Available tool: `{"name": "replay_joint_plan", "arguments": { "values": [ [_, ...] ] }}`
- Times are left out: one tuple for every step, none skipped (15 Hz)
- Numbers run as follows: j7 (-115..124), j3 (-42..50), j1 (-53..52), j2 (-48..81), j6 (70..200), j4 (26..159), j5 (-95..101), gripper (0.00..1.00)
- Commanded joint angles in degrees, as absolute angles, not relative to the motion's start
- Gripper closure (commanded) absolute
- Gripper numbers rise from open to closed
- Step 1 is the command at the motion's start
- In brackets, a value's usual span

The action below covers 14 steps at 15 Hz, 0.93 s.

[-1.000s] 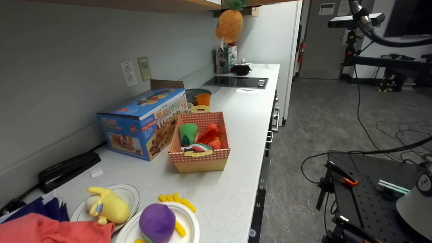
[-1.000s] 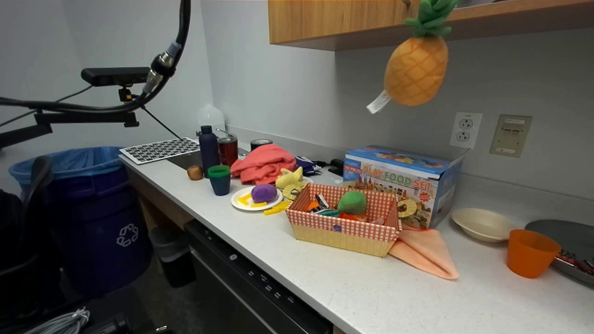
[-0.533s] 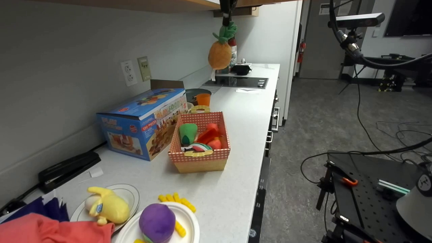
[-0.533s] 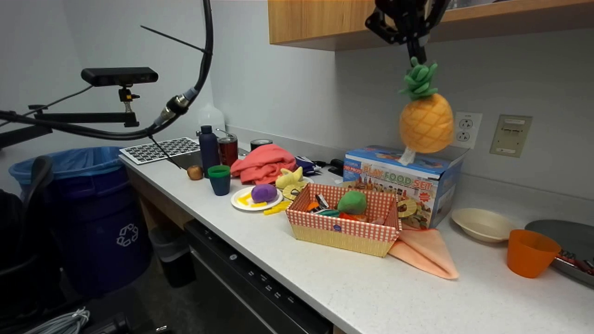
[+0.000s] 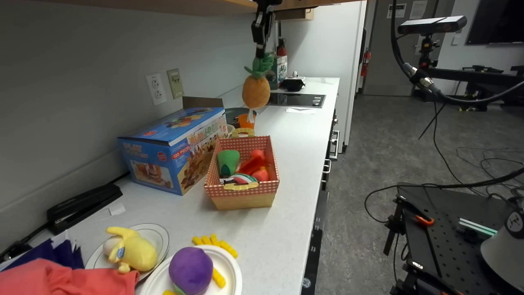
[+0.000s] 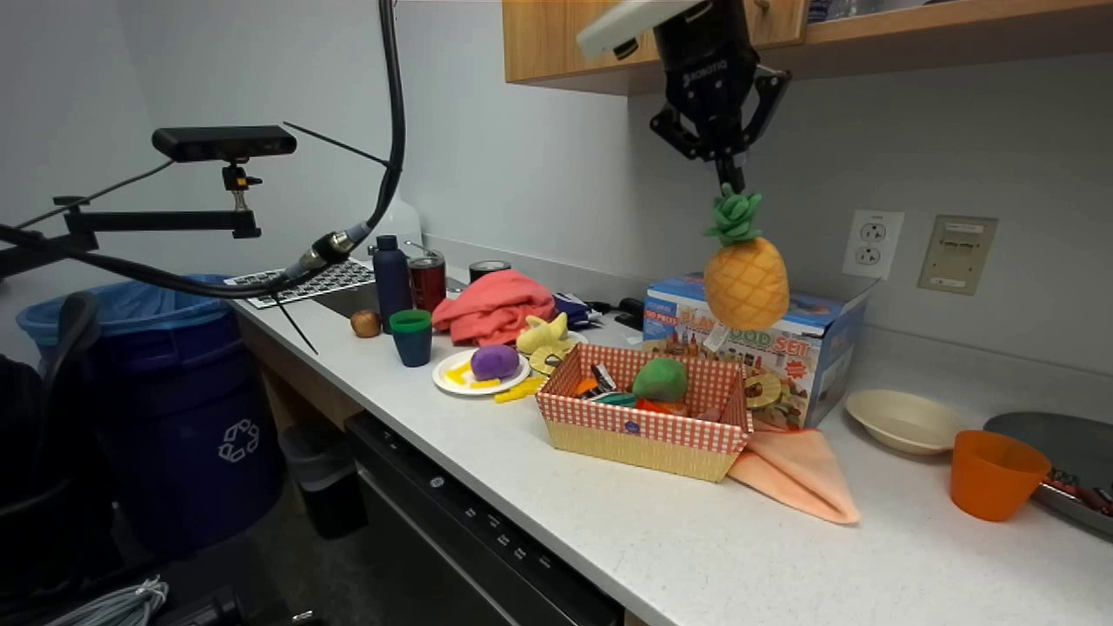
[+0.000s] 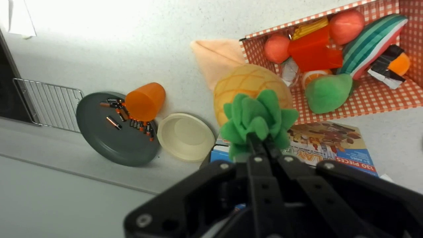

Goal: Open the right door of the cabinet above the blue box, take the pineapple plush toy out of the cabinet and place it in the basket

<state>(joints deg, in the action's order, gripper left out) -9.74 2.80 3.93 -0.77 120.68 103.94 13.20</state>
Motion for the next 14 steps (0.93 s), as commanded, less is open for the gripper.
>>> {"name": "replay_joint_plan", "arguments": {
  "values": [
    [-9.3, 2.4, 3.1, -0.4, 123.0, 104.8, 12.8, 0.99],
    [-9.2, 2.3, 3.0, -0.3, 123.5, 104.9, 12.7, 0.99],
    [-9.0, 2.2, 2.9, -0.2, 124.0, 104.9, 12.9, 0.99],
    [-9.2, 2.1, 2.8, -0.1, 124.2, 104.8, 12.6, 0.71],
    [-9.3, 2.1, 2.9, 0.0, 124.4, 104.5, 12.3, 0.71],
    [-9.2, 2.2, 2.9, 0.0, 124.3, 104.1, 12.0, 0.64],
    [-9.2, 2.2, 3.0, -0.1, 124.0, 103.6, 11.5, 0.57],
    [-9.2, 2.3, 3.0, -0.3, 123.5, 102.9, 11.0, 0.48],
    [-9.0, 2.4, 3.1, -0.4, 122.8, 102.2, 10.7, 0.41],
    [-9.0, 2.5, 3.2, -0.7, 122.0, 101.4, 10.7, 0.32],
    [-9.1, 2.7, 3.3, -1.1, 120.9, 100.6, 10.5, 0.26],
    [-9.4, 2.9, 3.5, -1.6, 119.2, 99.6, 10.4, 0.17],
    [-9.5, 3.1, 3.6, -2.0, 118.0, 98.8, 10.5, 0.10],
    [-9.3, 3.4, 3.8, -2.6, 116.3, 97.9, 10.6, 0.04]
  ]
}}
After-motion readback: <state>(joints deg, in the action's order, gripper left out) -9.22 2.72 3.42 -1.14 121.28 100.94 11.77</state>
